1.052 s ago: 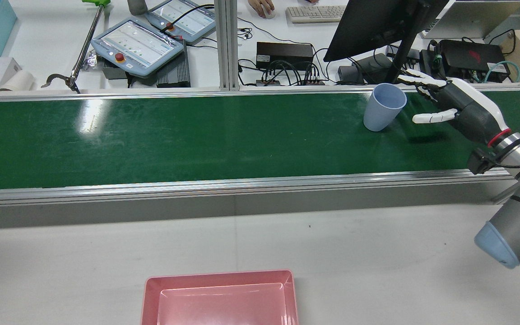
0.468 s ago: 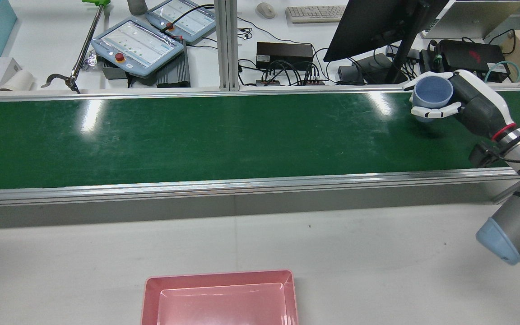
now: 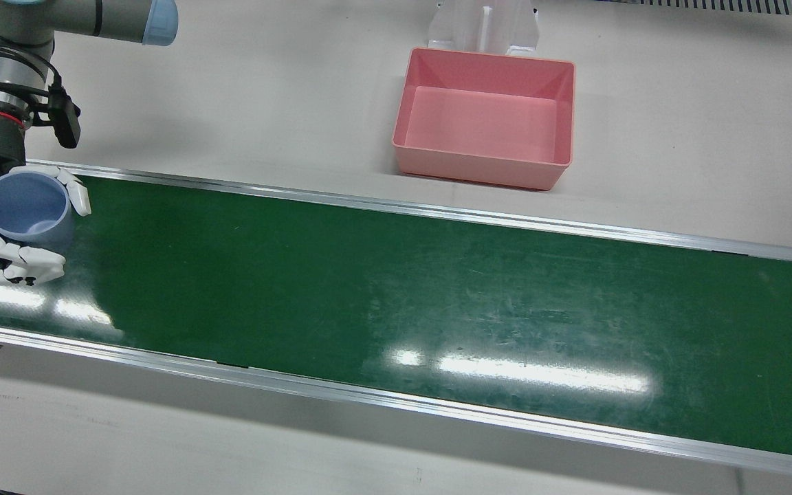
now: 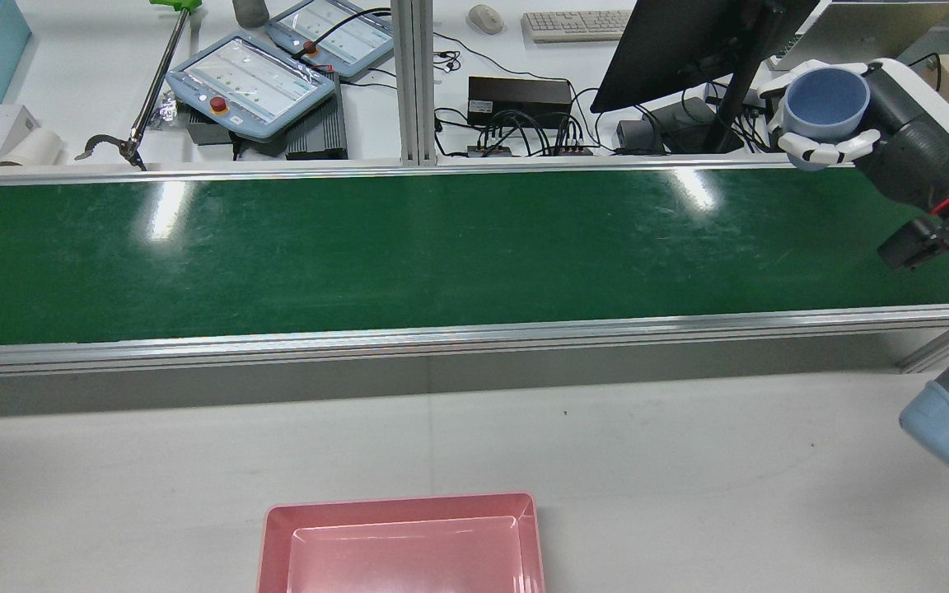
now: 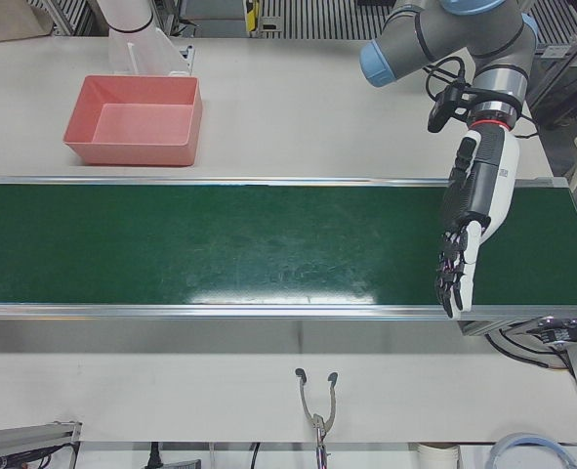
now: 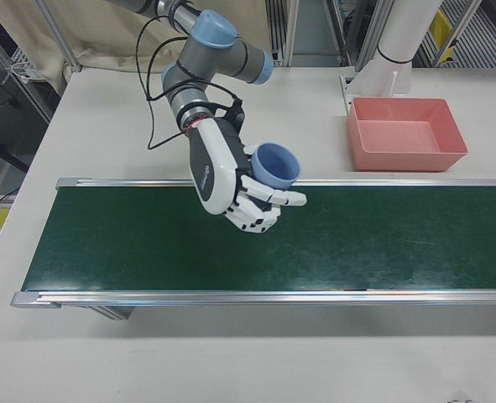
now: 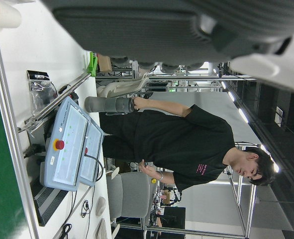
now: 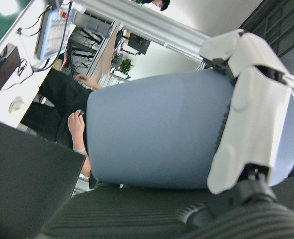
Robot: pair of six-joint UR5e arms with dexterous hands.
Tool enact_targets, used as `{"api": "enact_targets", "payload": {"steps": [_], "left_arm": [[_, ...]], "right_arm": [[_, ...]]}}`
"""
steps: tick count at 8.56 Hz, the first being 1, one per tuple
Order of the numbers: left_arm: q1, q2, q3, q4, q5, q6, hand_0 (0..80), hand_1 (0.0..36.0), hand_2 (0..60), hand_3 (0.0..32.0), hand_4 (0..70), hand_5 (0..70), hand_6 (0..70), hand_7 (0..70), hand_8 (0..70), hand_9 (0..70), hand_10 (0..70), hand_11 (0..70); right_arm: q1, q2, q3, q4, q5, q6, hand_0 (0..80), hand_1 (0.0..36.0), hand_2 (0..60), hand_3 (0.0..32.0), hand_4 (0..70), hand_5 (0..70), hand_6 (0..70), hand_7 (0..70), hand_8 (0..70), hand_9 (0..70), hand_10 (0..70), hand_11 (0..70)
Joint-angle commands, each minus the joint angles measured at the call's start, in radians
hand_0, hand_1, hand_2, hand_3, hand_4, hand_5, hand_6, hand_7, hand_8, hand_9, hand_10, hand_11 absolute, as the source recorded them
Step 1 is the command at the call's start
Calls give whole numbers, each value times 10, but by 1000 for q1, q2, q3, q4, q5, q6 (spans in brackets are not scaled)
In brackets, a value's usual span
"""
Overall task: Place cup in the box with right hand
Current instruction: 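Close the right hand around the light blue cup, then lift the cup off the belt and carry it down toward the pink box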
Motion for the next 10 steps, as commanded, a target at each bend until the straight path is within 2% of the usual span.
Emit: {"api": "enact_targets", "payload": {"steps": [1,2,3,4,5,6,7,8,9,10], "left_arm": [[0,0,-2,1,1,0,0,0,0,0,0,0,0,0,0,0,0,0],[0,0,-2,1,1,0,0,0,0,0,0,0,0,0,0,0,0,0],[0,0,-2,1,1,0,0,0,0,0,0,0,0,0,0,0,0,0],[0,0,0,1,-1,0,0,0,0,0,0,0,0,0,0,0,0,0],[0,0,0,1,1,0,0,0,0,0,0,0,0,0,0,0,0,0],[0,0,0,1,-1,0,0,0,0,0,0,0,0,0,0,0,0,0],[0,0,0,1,-1,0,0,0,0,0,0,0,0,0,0,0,0,0],[1,0,0,1,-1,0,0,0,0,0,0,0,0,0,0,0,0,0],[0,0,0,1,-1,0,0,0,0,0,0,0,0,0,0,0,0,0],[0,0,0,1,1,0,0,0,0,0,0,0,0,0,0,0,0,0]], "right_arm": [[-190,2,181,-11,3,-67,647,360,600,0,271,174,308,700,401,644,280,438],[-286,7,250,-40,11,-123,697,360,600,0,297,178,322,700,416,661,286,446],[-372,23,304,-94,32,-166,685,360,600,0,287,177,321,700,416,661,286,445],[-446,33,336,-112,60,-208,629,360,600,0,234,174,313,700,408,652,279,436],[-547,42,355,-112,80,-263,667,360,600,0,273,174,313,700,404,646,272,428],[-644,43,375,-111,104,-324,659,360,600,0,270,169,294,700,382,624,255,405],[-737,45,381,-111,144,-348,627,360,600,0,223,153,252,700,325,555,217,350],[-837,66,378,-108,190,-374,619,360,600,0,210,145,232,700,291,510,197,320],[-891,88,378,-105,202,-435,603,354,600,0,180,126,192,700,220,411,155,258],[-904,86,378,-106,202,-443,604,301,341,0,175,98,126,474,82,190,84,152]]}}
